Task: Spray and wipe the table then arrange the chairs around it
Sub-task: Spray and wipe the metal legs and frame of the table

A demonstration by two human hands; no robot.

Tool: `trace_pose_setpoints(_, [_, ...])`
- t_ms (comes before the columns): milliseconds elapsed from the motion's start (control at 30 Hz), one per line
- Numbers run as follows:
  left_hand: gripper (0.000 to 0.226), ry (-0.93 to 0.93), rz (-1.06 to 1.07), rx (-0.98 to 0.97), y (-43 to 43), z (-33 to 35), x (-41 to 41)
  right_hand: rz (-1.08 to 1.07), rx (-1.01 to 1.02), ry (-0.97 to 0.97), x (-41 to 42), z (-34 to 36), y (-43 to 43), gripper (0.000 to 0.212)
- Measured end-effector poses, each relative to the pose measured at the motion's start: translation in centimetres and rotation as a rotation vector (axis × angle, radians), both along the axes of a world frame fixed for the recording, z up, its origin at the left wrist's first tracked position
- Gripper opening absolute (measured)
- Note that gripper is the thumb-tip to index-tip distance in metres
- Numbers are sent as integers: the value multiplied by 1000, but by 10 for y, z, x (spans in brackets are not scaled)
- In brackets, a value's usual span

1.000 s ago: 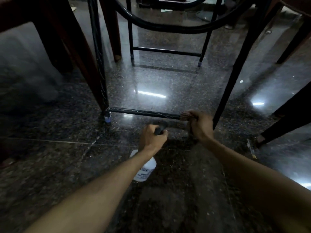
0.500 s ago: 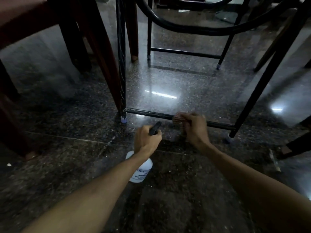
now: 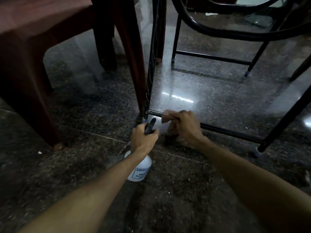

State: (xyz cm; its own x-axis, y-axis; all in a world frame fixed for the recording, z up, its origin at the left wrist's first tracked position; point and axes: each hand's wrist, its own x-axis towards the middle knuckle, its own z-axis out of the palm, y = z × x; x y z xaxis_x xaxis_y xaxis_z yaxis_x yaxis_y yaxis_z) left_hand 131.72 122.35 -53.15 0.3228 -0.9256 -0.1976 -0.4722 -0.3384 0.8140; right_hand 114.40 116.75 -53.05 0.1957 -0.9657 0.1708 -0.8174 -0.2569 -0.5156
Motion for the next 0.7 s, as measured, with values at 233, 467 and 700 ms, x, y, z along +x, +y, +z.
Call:
trace_pose_setpoints(233, [31, 45, 61, 0, -3, 3, 28, 99, -57, 82, 38, -15, -16, 47])
trace_pose_setpoints(467, [30, -21, 157, 57, -4, 9, 32, -37, 46, -155, 10, -4, -7, 40])
trace_pose_setpoints(700, [25, -8, 176, 12, -1, 12, 29, 115, -42, -117, 63, -3, -14, 42])
